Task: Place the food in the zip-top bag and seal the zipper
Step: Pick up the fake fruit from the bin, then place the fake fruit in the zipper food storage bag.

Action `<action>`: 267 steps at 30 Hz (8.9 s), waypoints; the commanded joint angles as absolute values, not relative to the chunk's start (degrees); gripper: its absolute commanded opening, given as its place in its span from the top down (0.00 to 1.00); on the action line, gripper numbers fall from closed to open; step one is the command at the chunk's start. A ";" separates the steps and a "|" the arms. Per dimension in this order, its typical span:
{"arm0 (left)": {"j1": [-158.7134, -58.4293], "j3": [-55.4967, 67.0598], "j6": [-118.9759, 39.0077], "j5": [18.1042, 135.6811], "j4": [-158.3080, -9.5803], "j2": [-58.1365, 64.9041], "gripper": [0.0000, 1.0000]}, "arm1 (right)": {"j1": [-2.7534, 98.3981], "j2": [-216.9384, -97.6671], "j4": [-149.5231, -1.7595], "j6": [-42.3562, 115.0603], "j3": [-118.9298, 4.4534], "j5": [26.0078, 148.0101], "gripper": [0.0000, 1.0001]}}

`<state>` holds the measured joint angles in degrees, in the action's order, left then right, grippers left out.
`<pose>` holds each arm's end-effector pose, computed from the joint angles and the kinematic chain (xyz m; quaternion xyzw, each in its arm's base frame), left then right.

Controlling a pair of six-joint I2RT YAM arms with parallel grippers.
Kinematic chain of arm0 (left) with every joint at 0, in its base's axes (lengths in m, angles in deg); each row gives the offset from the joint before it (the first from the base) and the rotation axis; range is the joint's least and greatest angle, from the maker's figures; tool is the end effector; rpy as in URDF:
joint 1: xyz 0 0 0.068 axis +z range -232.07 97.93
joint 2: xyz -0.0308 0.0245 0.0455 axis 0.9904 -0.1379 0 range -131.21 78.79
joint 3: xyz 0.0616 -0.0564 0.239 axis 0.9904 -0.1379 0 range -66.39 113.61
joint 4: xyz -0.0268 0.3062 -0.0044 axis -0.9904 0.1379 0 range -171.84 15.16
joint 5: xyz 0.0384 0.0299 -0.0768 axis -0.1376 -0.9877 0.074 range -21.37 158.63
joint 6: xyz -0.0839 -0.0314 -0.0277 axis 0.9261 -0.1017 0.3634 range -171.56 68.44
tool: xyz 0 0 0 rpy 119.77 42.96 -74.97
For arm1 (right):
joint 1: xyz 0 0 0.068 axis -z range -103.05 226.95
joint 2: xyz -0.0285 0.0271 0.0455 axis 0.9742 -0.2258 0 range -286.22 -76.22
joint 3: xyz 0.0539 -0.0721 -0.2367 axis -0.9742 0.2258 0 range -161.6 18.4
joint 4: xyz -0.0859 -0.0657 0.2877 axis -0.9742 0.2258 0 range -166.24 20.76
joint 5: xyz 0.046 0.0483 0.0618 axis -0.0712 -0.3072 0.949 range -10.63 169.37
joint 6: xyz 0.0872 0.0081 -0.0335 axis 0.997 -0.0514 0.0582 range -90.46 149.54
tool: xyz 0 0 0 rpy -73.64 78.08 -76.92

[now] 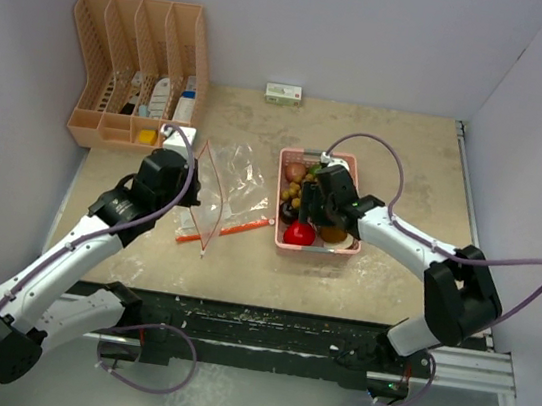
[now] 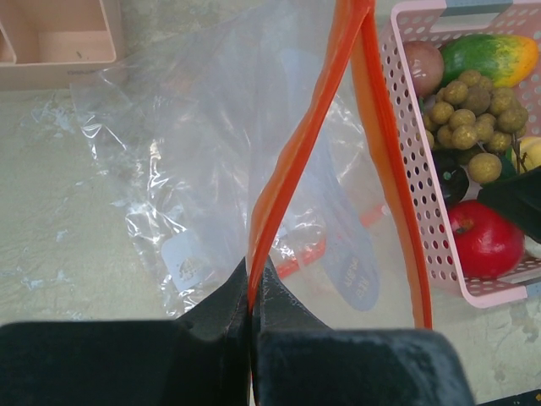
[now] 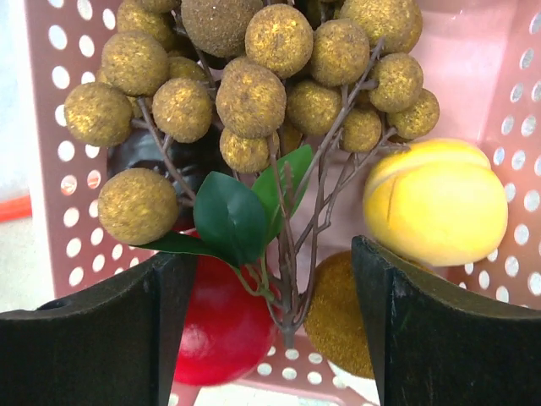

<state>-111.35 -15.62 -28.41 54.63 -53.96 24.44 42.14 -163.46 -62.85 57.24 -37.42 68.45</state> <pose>0.2785 -0.1327 0.2716 -0.0133 0.8678 -0.1190 0.4823 0.3387 0.2160 0.1445 -0.0205 0.9195 0.1234 0.3726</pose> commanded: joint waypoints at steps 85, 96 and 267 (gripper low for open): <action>-111.05 -14.87 -22.55 63.23 -57.56 27.55 1.00 | 31.85 -155.57 -107.37 55.13 -22.59 108.89 1.00; -111.08 -16.67 -20.87 65.81 -59.56 26.63 1.00 | 31.80 -154.80 -92.98 58.37 -34.04 95.09 1.00; -111.08 -9.58 -14.10 85.60 -60.35 21.79 1.00 | 12.49 -161.36 -86.43 45.57 -42.00 60.17 1.00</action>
<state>-110.93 -11.41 -15.97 79.75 -59.95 19.44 12.90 -162.81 -79.94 41.37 -40.17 74.40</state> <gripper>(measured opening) 0.004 0.050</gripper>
